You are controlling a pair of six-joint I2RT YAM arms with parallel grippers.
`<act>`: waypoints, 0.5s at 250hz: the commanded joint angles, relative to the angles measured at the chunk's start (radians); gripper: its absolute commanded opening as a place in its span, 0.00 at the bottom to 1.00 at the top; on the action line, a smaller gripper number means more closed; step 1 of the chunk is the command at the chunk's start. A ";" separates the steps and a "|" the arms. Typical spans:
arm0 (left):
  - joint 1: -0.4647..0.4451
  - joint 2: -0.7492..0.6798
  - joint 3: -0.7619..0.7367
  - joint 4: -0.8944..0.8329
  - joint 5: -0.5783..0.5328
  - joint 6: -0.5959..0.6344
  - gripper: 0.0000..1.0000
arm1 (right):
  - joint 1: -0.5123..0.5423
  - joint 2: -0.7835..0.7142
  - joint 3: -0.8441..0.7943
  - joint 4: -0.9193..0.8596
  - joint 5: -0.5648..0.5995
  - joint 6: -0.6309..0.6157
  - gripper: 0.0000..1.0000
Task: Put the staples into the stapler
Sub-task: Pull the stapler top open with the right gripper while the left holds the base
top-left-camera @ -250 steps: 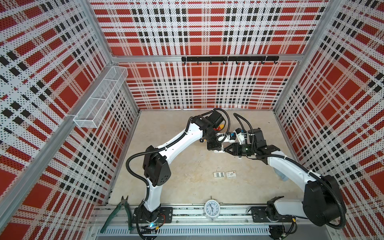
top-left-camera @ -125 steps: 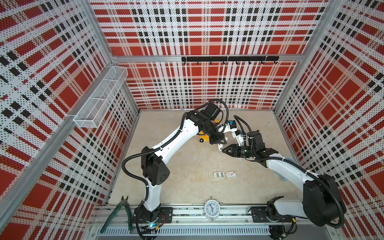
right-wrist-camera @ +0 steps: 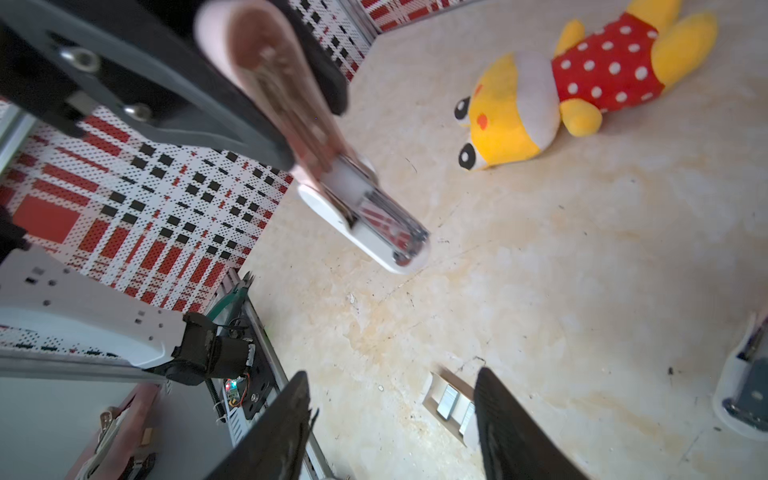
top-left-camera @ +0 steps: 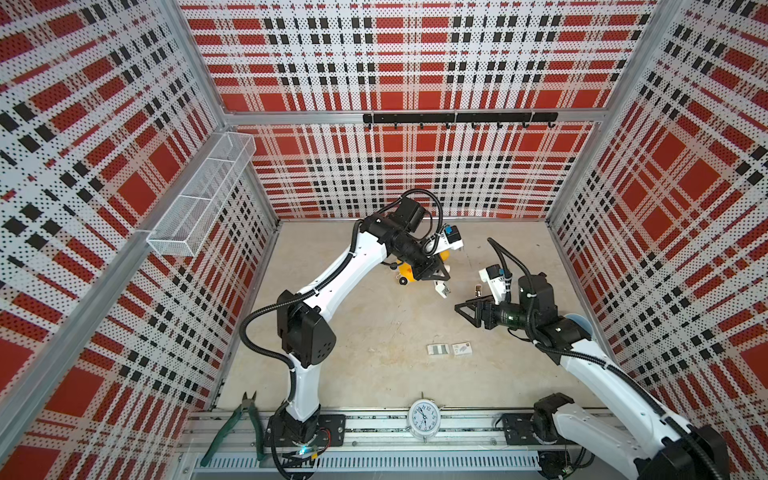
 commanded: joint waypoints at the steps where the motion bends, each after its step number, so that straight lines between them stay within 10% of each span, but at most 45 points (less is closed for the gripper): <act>1: -0.015 -0.014 0.013 -0.012 0.102 -0.026 0.10 | -0.001 0.018 0.052 0.043 -0.084 -0.076 0.64; 125: -0.056 -0.007 0.031 -0.066 0.240 -0.040 0.10 | -0.001 0.078 0.090 0.143 -0.204 -0.043 0.57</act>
